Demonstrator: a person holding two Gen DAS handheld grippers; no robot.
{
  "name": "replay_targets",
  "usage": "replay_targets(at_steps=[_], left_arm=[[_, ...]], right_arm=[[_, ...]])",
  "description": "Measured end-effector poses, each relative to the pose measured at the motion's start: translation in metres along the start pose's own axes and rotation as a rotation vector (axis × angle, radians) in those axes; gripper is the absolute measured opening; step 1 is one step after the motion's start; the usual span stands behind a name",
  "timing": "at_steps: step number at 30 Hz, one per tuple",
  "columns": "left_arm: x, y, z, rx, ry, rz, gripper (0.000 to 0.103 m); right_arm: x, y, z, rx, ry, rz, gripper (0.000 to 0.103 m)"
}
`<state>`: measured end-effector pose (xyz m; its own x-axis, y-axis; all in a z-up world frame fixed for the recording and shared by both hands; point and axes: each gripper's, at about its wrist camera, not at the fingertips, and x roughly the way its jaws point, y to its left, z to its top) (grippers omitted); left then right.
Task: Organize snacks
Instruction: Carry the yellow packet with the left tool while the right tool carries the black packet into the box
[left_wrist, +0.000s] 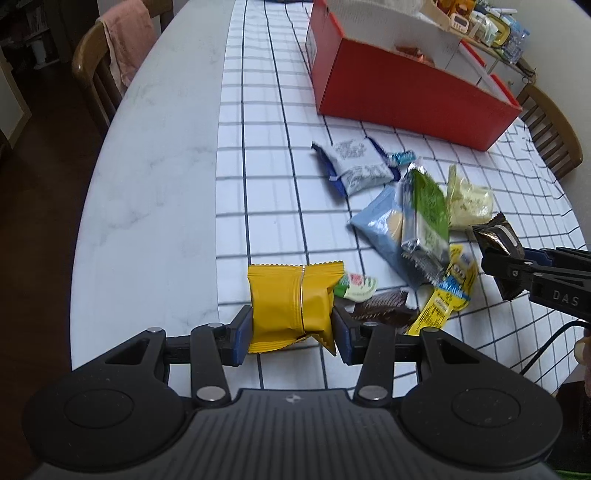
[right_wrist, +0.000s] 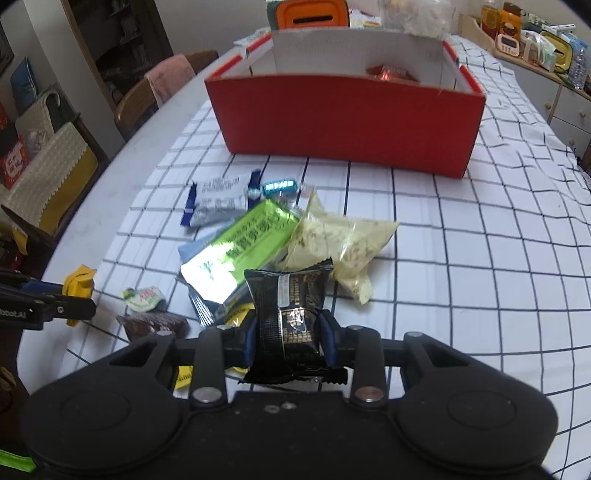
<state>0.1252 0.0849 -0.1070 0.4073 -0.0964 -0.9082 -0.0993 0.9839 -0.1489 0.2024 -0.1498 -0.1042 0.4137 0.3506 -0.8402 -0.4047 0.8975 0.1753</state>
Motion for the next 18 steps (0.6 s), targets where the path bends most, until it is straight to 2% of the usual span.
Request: replay_targets(at_steps=[9, 18], left_arm=[[-0.025, -0.026, 0.032, 0.045, -0.081, 0.022, 0.044], [-0.040, -0.065, 0.085, 0.115, -0.179, 0.025, 0.044]], right_arm=[[-0.031, -0.006, 0.030, 0.010, -0.087, 0.002, 0.033], [-0.050, -0.024, 0.073, -0.003, -0.169, -0.024, 0.033]])
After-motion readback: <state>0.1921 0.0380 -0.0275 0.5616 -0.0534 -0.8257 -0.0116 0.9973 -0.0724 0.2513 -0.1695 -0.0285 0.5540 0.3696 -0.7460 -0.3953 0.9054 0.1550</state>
